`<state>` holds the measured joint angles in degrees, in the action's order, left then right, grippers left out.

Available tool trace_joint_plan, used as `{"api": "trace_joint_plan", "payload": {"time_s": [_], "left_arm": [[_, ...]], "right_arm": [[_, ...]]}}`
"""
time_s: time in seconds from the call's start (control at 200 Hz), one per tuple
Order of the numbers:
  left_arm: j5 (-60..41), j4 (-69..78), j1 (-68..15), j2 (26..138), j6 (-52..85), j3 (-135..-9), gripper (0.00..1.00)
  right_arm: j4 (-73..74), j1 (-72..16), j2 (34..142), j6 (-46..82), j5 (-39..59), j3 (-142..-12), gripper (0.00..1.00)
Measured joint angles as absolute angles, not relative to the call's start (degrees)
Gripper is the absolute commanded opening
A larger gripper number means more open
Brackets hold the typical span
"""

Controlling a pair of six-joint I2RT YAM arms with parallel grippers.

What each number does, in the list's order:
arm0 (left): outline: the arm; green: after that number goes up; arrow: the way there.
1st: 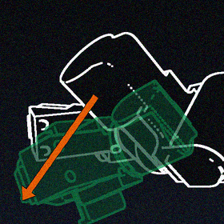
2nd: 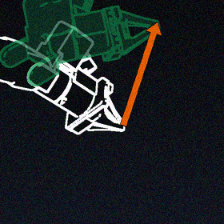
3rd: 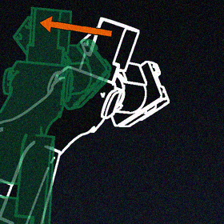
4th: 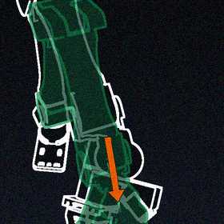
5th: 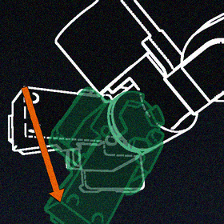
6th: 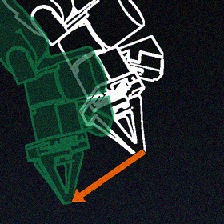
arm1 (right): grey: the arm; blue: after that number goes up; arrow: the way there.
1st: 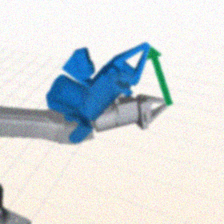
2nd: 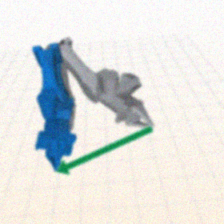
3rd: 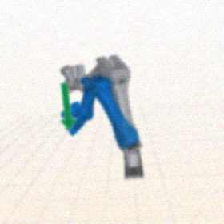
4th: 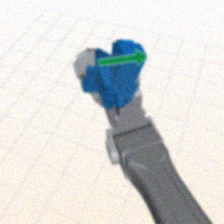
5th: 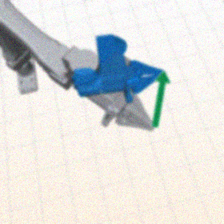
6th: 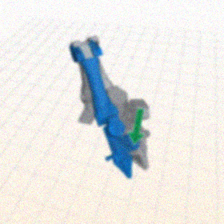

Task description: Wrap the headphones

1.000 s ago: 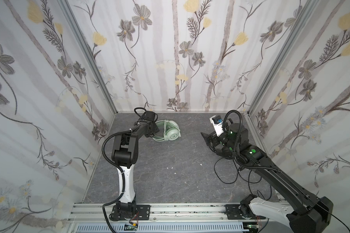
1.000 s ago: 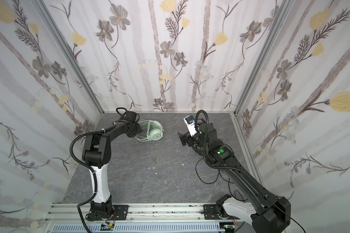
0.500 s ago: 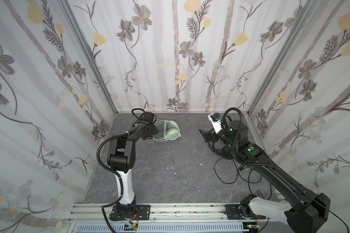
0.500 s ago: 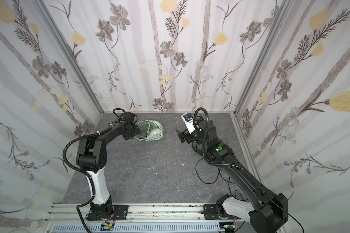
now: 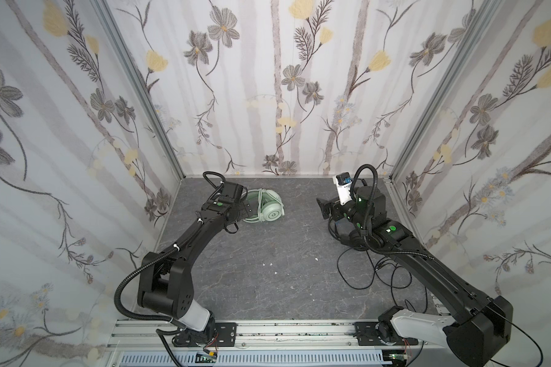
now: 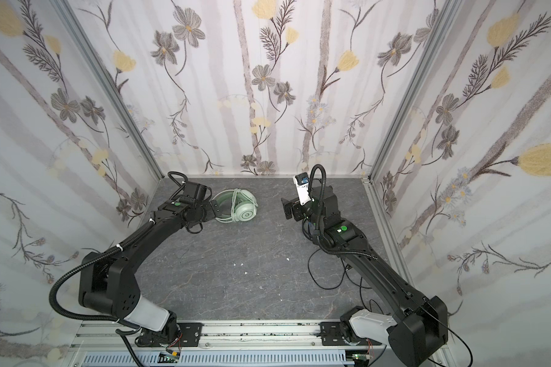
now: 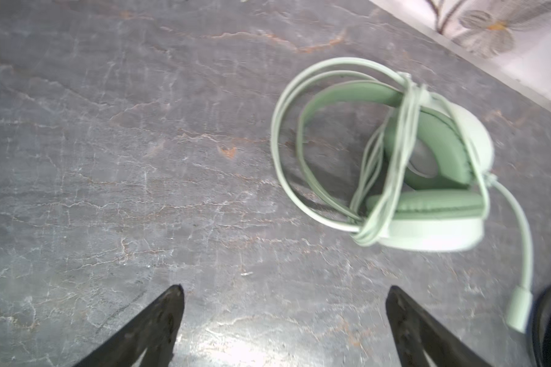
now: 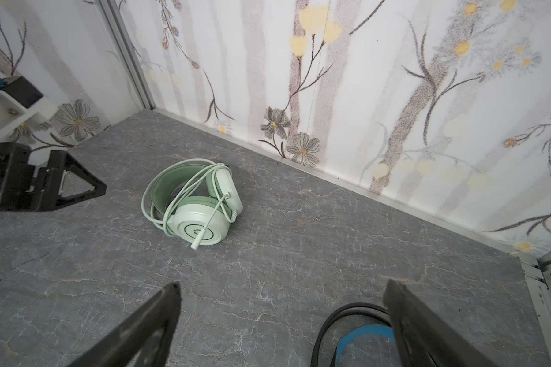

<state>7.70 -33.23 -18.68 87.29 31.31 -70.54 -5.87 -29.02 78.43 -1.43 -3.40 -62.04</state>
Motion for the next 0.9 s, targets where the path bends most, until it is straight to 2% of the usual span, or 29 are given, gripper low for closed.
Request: {"api": "trace_joint_plan", "payload": {"time_s": [0.29, 0.62, 0.899], "left_arm": [[7.27, -36.82, -30.06, 82.52, 29.98, -72.31, 1.0], [6.28, -37.01, -40.69, 90.21, 28.64, -81.19, 1.0], [5.26, -35.81, -45.04, 93.84, 27.16, -85.32, 1.0]], "right_arm": [[-11.49, -22.96, 79.05, 2.57, -6.46, -61.65, 1.0], [-16.91, -15.29, 77.17, 6.04, -7.49, -57.39, 1.0], [-19.31, -10.13, 77.76, 7.77, -5.98, -55.27, 1.0]]}}
